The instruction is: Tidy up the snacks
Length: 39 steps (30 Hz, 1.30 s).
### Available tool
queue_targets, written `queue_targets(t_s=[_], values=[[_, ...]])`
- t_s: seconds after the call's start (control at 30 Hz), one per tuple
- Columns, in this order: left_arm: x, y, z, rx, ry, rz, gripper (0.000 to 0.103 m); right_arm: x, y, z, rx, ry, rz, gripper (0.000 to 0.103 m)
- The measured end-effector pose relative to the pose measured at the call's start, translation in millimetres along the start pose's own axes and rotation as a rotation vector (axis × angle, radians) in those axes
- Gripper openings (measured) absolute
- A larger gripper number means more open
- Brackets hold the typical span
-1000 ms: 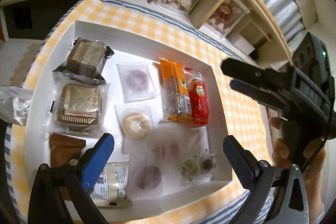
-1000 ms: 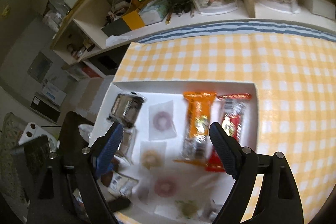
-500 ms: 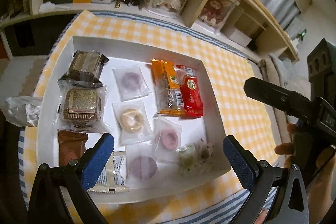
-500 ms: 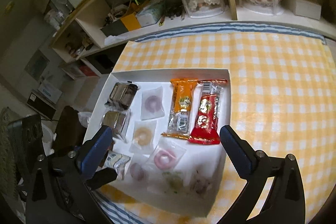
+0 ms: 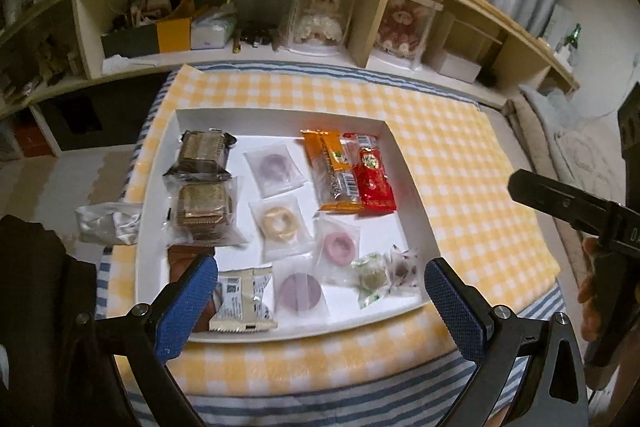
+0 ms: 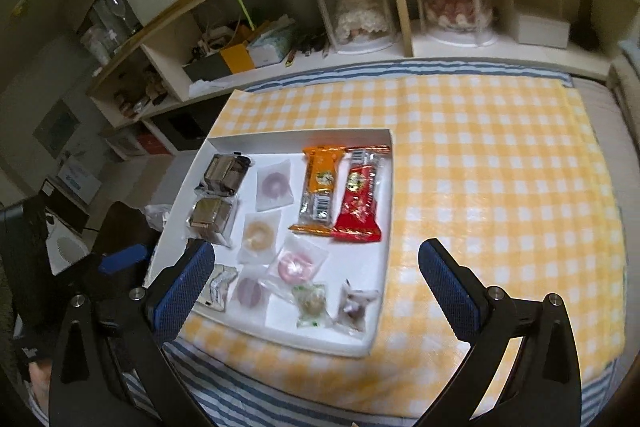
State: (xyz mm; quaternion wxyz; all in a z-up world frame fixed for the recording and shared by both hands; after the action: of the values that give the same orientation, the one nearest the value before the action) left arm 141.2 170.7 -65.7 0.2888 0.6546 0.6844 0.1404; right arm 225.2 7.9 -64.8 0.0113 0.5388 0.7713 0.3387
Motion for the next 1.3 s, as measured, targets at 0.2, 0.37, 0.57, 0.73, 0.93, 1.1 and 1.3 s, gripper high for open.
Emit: queue_targets(t_s=[0.2,0.37,0.57,0.73,0.93,1.1,1.3], values=[[2.7,-12.9,-35.2,-0.030,0.030,0.012,0.103,-0.9,-16.9,-29.9,-0.049,-0.033,0.007,0.103],[4.9,-28.6,-64.8,-0.057,0.055,-0.003,0.103,0.5,-36.0,-52.3,-0.080,-0.062,0.006,0.103],[0.8,-46.7,-99.2,-0.118,0.107,0.026,0.103,1.0,-59.2,-74.1,-0.123,-0.101,0.003,0.103],[1.2,-61.9,-116.3,-0.160,0.140,0.059,0.103,1.0,-76.3,-85.3,-0.159,-0.146,-0.009,0.103],[3.4,-79.7,-127.2,-0.193,0.159,0.077,0.103,-3.4,-93.9,-92.9,-0.201,-0.203,-0.020,0.103],[4.2,-91.3,-130.7,-0.201,0.171,0.088,0.103,-3.8,-103.1,-96.8,-0.229,-0.232,-0.038,0.103],[-1.4,-95.9,-139.1,-0.238,0.194,0.113,0.103,2.0,-107.1,-101.4,-0.256,-0.249,-0.070,0.103]])
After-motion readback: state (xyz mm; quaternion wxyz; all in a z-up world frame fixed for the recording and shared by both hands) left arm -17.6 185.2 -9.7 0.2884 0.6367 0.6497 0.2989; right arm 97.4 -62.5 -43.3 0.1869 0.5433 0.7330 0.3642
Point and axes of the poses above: each gripper's, at about its wrist camera, not at the fingertips, and z roughly the way its jaws point, x to its left, y to its top, the point moved 10 cm from there along z, roughly the way its jaws point, and after that the axes turned 4 degrees about x, right-handed, at the moved point
